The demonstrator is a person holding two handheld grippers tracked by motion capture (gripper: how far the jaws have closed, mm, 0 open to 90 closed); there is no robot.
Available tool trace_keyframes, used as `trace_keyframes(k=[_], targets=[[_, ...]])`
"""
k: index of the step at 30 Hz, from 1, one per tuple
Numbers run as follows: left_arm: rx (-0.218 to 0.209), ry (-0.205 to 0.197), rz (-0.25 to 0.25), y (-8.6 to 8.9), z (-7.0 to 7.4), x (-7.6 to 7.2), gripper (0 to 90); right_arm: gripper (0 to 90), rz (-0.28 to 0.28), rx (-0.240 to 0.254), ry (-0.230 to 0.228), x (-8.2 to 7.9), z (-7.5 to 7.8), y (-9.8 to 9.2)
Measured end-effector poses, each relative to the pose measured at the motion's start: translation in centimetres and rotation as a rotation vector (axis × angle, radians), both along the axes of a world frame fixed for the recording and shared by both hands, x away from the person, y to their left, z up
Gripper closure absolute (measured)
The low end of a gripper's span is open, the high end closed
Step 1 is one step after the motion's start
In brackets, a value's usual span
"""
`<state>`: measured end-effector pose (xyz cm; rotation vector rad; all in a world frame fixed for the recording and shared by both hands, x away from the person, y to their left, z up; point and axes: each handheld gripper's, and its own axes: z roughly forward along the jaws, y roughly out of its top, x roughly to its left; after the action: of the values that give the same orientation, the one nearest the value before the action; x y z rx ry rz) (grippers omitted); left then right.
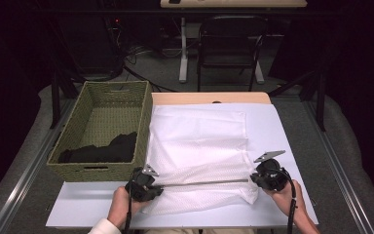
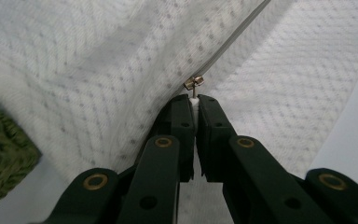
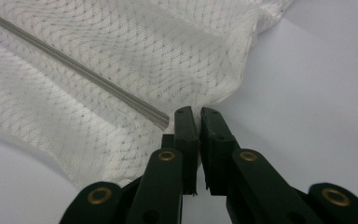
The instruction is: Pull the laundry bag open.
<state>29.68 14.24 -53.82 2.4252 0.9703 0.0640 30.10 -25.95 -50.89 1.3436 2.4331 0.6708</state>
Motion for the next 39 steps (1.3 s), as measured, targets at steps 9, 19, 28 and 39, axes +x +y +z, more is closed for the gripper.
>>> trace_keyframes(k=[9, 19, 28, 39], targets=[[0.011, -0.003, 0.035, 1.9, 0.0, -0.8, 86.2, 85.7, 0.001, 0.001, 0.005, 0.0, -0.1, 0.0], [0.032, -0.007, 0.073, 3.5, 0.1, -1.4, 86.2, 85.8, 0.002, 0.0, 0.007, 0.0, -0.2, 0.0], [0.042, -0.03, 0.119, 5.2, 0.2, -1.5, 86.2, 85.9, -0.001, -0.003, 0.013, 0.1, -0.3, 0.1], [0.073, -0.045, 0.157, 6.2, 0.2, -1.4, 86.3, 86.0, 0.0, -0.006, 0.01, 0.1, -0.3, 0.1]])
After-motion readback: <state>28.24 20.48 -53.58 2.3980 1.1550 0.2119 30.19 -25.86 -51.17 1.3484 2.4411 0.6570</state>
